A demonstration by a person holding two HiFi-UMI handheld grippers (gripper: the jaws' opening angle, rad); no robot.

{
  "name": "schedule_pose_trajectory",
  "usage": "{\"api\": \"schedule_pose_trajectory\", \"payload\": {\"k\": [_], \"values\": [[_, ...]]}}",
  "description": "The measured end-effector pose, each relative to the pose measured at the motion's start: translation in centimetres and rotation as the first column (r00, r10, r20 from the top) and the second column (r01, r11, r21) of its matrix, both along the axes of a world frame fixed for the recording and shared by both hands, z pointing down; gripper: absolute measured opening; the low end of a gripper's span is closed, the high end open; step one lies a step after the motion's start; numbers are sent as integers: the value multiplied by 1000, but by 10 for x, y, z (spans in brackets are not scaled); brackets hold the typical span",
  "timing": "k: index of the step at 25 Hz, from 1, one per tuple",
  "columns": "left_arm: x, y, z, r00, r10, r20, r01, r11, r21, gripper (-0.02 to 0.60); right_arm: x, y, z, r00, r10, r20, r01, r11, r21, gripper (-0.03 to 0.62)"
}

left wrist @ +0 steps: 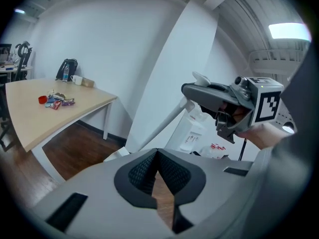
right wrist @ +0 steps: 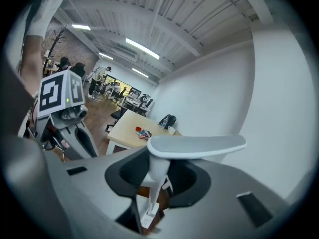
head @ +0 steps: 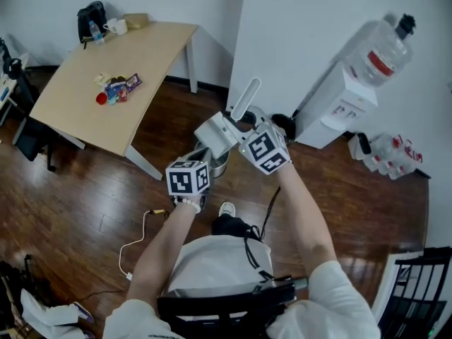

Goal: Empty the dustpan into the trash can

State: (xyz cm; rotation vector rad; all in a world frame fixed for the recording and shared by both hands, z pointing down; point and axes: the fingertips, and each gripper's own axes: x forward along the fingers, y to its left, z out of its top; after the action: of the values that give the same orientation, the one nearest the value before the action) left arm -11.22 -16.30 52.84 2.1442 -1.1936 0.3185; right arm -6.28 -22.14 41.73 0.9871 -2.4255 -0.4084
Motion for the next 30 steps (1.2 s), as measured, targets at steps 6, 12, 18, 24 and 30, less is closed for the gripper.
{"api": "schedule_pose_trajectory", "payload": {"k": [6,12,18,24,30], "values": [[10,-76,-5,999,-46,8,46,999,-2,-5,42,-108,-26,986,87,144,-80,995,-57,119],[25,-143,-16,996,-88,15,88,996,14,-5,76,-188,-32,956,189,226,-160,977,-141,118],[36,-183,-21,996,-87,9,87,996,16,-5,97,-237,-26,912,281,300,-229,953,-196,117],[34,-204,-14,998,-57,0,57,998,-3,-5,127,-265,-19,847,385,366,-305,916,-259,114],[21,-230,6,1000,-28,-2,28,999,-42,-5,142,-275,-21,781,472,410,-349,873,-340,114]]}}
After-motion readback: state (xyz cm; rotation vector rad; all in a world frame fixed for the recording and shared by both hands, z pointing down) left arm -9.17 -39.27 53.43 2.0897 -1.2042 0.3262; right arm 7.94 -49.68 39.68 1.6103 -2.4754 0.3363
